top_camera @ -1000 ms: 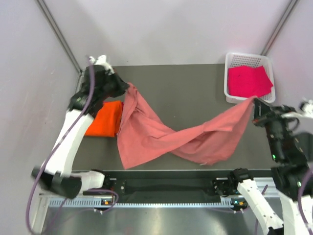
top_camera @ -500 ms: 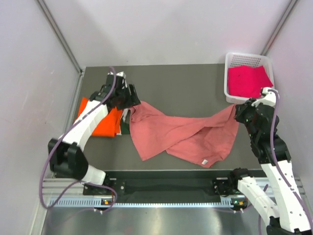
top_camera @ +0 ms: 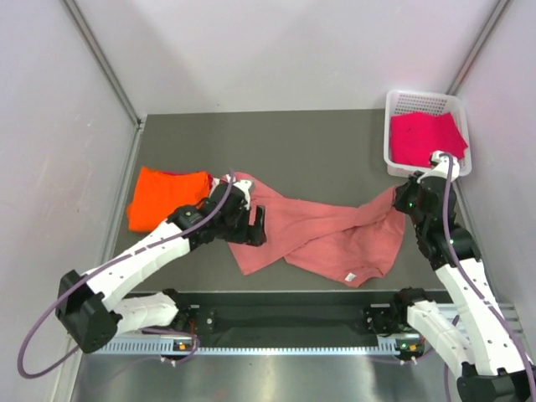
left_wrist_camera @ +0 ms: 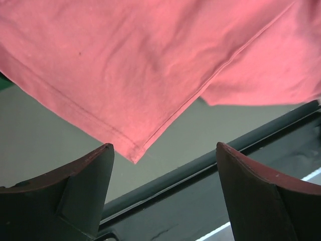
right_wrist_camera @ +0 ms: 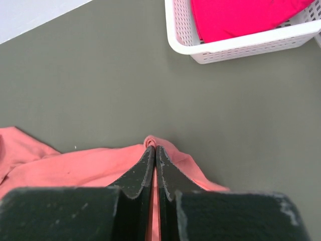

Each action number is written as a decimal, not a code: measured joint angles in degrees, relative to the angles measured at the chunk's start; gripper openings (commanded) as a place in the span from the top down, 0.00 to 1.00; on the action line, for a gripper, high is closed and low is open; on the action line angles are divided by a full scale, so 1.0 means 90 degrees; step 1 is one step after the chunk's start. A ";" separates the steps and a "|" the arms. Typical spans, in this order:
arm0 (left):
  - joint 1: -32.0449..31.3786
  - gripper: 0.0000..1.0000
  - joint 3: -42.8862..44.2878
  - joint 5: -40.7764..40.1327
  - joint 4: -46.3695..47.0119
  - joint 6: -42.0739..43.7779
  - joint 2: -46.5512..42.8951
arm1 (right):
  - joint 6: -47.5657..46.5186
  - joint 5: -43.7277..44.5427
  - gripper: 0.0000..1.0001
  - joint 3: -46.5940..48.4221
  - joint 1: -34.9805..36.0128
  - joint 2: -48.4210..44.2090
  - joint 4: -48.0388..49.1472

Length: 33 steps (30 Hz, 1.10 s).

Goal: Fold and stack the t-shirts
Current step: Flatten the tshirt out

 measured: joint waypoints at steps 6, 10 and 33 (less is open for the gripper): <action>-0.0760 0.21 -0.0090 -0.0410 -0.0046 0.0010 0.0561 | -0.0063 0.0024 1.00 -0.0136 -0.0002 -0.0032 0.0100; -0.1314 0.28 -0.0097 -0.0697 -0.0058 -0.0002 0.0874 | -0.0119 0.0044 1.00 -0.0306 -0.0007 -0.0032 0.0090; -0.1615 0.40 -0.0097 -0.1460 -0.0612 -0.0398 0.2480 | -0.0172 -0.0007 1.00 -0.0415 -0.0216 -0.0073 0.0153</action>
